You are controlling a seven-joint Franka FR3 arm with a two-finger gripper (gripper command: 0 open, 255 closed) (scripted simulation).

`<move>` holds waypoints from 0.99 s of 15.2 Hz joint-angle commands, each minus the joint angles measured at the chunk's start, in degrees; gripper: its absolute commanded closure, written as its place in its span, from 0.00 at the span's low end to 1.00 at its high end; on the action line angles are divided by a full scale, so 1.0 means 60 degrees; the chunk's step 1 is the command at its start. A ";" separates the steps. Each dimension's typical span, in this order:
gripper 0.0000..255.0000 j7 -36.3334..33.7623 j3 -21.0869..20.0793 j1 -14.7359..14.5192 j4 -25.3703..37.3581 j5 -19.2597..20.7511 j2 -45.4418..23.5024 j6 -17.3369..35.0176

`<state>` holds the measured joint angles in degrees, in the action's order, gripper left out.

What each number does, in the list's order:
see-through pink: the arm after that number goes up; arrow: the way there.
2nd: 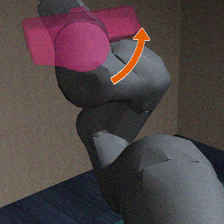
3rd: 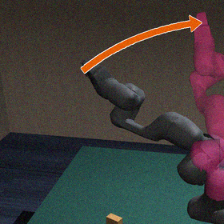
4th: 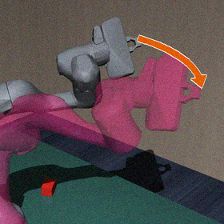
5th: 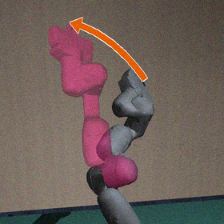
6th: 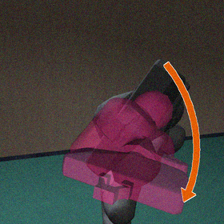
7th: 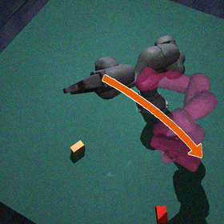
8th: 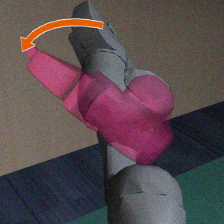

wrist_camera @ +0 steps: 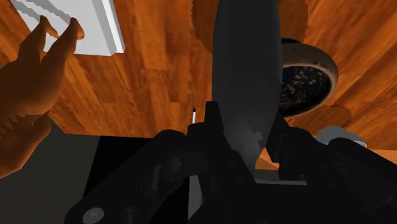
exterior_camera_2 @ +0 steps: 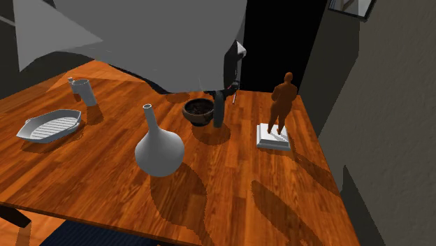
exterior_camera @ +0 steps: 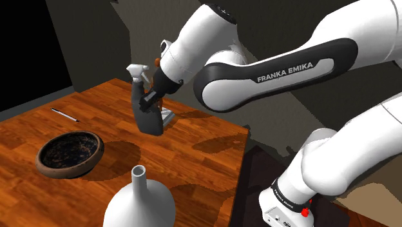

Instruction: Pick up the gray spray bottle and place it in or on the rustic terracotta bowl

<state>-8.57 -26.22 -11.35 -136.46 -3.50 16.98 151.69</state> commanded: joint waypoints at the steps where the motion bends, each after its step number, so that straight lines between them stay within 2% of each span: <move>1: 1.00 -0.0644 -0.0477 0.0313 0.0701 0.0620 -0.0713 -0.0019; 4: 1.00 -0.1830 -0.1158 0.0683 0.1840 0.1882 -0.1857 -0.0188; 7: 1.00 -0.3076 -0.1567 0.0705 0.3113 0.3356 -0.3111 -0.0567; 11: 1.00 -0.4346 -0.1536 0.0024 0.5017 0.5029 -0.4827 -0.1345; 15: 1.00 -0.4979 -0.1249 -0.1003 0.7170 0.6093 -0.6504 -0.2269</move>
<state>-37.52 -34.21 -15.89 -96.54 31.36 -19.44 139.22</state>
